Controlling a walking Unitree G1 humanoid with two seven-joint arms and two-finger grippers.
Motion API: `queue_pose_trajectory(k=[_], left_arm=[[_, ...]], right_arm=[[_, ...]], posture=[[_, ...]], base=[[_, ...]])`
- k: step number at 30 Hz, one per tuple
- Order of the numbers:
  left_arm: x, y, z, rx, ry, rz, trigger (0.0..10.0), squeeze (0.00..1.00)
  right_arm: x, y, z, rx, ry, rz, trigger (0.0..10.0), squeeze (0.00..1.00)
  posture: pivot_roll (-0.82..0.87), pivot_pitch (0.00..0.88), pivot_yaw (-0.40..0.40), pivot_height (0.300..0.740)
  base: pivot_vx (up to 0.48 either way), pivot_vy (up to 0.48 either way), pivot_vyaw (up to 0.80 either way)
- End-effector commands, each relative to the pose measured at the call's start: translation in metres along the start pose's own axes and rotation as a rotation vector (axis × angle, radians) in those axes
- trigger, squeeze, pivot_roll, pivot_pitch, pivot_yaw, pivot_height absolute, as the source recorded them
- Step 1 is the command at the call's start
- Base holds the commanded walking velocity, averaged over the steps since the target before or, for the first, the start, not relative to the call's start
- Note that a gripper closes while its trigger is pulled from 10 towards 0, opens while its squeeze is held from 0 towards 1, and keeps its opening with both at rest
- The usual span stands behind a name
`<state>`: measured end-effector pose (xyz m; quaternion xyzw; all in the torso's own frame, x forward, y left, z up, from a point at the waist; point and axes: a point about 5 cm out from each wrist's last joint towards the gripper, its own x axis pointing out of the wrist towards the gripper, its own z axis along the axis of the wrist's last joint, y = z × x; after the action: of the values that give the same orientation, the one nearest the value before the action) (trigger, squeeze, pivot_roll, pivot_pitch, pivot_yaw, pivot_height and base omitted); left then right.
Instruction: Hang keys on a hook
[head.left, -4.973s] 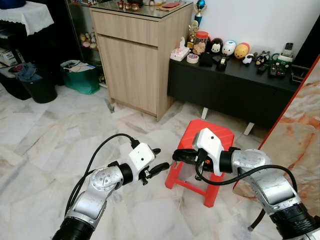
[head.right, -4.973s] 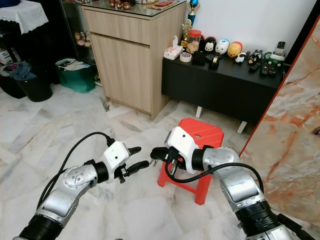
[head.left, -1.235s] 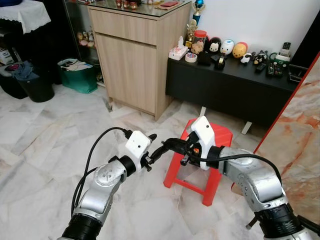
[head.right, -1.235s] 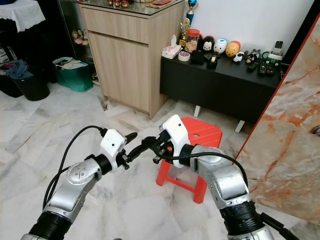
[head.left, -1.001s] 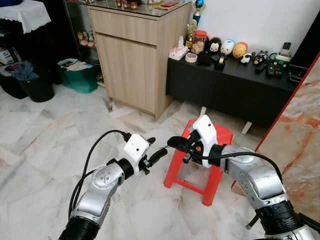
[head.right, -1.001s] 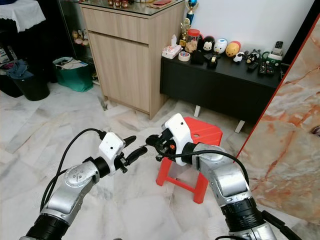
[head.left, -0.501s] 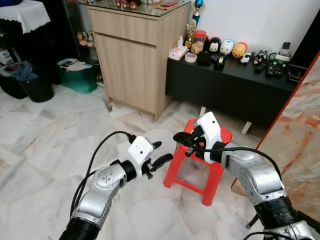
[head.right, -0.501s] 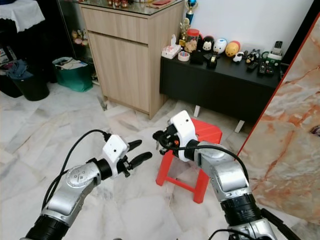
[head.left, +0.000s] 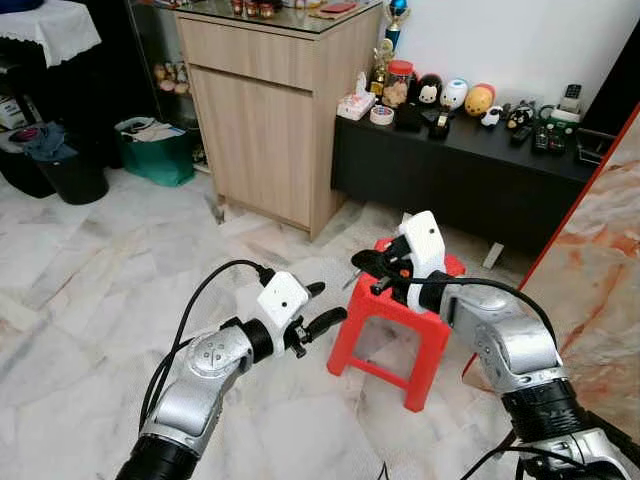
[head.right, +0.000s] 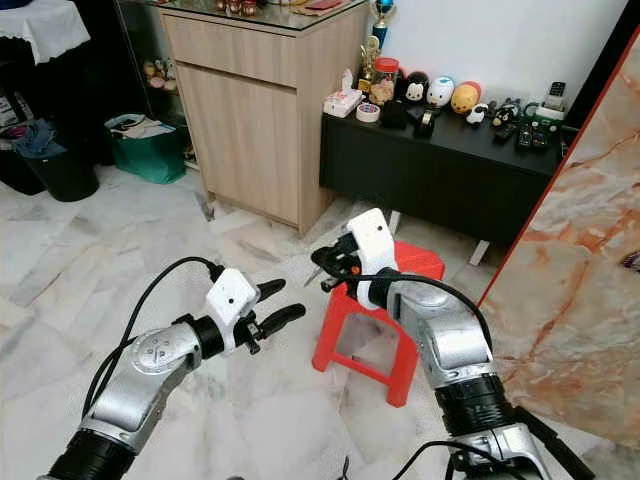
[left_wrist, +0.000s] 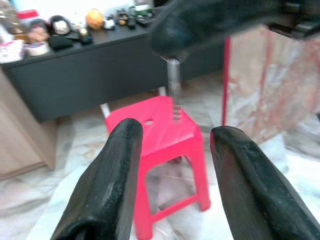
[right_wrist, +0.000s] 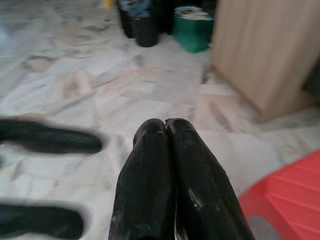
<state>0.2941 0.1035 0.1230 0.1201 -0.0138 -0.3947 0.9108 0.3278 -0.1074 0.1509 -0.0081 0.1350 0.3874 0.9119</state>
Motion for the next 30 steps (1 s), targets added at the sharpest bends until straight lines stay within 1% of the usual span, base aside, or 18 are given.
queue_pose_trajectory(k=[1,4,9,16,25,30], left_arm=[[0.001,0.004,0.004,0.027,-0.014,0.033,10.0,0.0],[0.001,0.005,0.004,0.034,-0.017,0.039,10.0,0.0],[0.002,0.005,0.005,0.028,-0.026,0.049,10.0,0.0],[0.004,0.003,0.005,0.025,-0.03,0.046,10.0,0.0],[0.004,-0.004,0.006,0.004,-0.024,-0.033,10.0,0.0],[0.001,-0.008,0.004,0.021,0.005,-0.079,10.0,0.0]], right_arm=[[-0.002,0.007,0.001,-0.024,0.0,0.05,10.0,0.0],[-0.003,0.01,-0.001,-0.043,0.009,0.083,10.0,0.0],[-0.002,0.008,-0.001,-0.046,0.011,0.067,10.0,0.0],[-0.001,0.009,-0.002,-0.049,0.016,0.082,10.0,0.0],[0.0,0.01,-0.002,-0.053,0.018,0.091,10.0,0.0],[0.001,0.008,-0.002,-0.068,0.027,0.089,10.0,0.0]], posture=[[0.05,0.0,-0.074,0.709],[0.05,0.0,-0.074,0.709],[0.05,0.0,-0.076,0.709],[0.05,0.0,-0.078,0.709],[0.06,0.0,-0.083,0.709],[0.07,0.0,-0.092,0.709]], base=[[0.0,0.0,0.0],[0.0,0.0,0.0],[0.0,0.0,0.0],[0.0,0.0,0.0],[0.0,0.0,0.0],[0.0,0.0,0.0]])
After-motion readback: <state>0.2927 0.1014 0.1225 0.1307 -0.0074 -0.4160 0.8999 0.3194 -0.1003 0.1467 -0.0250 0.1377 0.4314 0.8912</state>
